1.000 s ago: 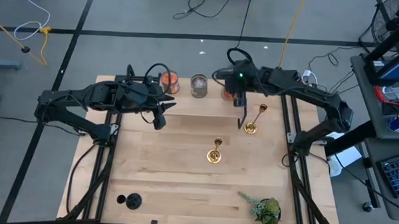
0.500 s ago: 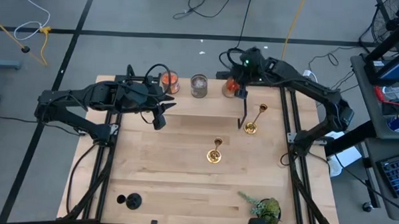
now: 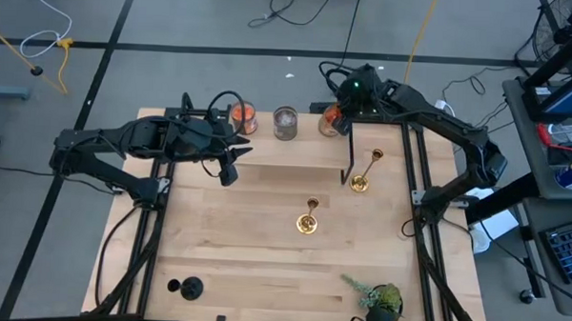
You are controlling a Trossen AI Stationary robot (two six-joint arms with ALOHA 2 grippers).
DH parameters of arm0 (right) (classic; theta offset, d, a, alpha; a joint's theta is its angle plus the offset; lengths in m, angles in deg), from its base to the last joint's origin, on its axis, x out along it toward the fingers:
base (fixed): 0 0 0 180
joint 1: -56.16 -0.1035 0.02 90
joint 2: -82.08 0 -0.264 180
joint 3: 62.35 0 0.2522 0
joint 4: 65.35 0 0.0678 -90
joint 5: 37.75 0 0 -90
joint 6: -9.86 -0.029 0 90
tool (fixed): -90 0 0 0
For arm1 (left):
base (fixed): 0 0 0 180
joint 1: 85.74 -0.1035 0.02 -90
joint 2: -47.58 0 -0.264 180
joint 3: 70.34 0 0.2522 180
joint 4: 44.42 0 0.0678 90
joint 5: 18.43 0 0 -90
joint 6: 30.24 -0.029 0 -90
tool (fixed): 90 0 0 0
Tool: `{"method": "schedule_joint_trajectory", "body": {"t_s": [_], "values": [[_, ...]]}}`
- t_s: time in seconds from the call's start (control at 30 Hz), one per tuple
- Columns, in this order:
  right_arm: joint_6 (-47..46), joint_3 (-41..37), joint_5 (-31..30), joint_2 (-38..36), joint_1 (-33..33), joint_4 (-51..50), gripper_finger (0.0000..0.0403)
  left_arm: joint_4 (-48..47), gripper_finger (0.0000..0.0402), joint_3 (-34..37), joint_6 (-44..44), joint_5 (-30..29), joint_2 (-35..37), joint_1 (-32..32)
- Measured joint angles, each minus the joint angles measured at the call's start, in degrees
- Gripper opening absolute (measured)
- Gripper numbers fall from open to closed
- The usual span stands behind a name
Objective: Pick & Place candle stick holders
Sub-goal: Put the orange candle on the shelf, then put the top brown candle holder on the shelf
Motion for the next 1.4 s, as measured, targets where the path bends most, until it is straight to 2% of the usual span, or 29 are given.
{"method": "schedule_joint_trajectory", "body": {"t_s": [0.33,0.73,0.97,1.17,1.4], "values": [[-1.8,-2.5,0.0,0.0,0.0,5.1,0.0018,0.0,0.0093,0.0,1.0,0.0,0.0,0.0],[1.7,-2.6,0.0,-0.2,0.0,5.9,0.0105,0.0,0.0093,0.0,1.0,0.0,0.0,0.0],[3.0,-2.6,0.0,-3.3,-1.0,6.6,0.0142,-0.2,0.0093,0.0,1.0,0.0,0.0,0.0],[3.0,-2.6,0.0,-9.6,-4.6,4.9,0.0155,-0.3,0.0093,0.0,0.8,-0.1,0.0,0.9],[2.7,-2.6,0.2,-16.5,-12.9,-2.2,0.0154,-0.6,0.0093,0.0,1.0,-0.2,0.0,5.4]]}}
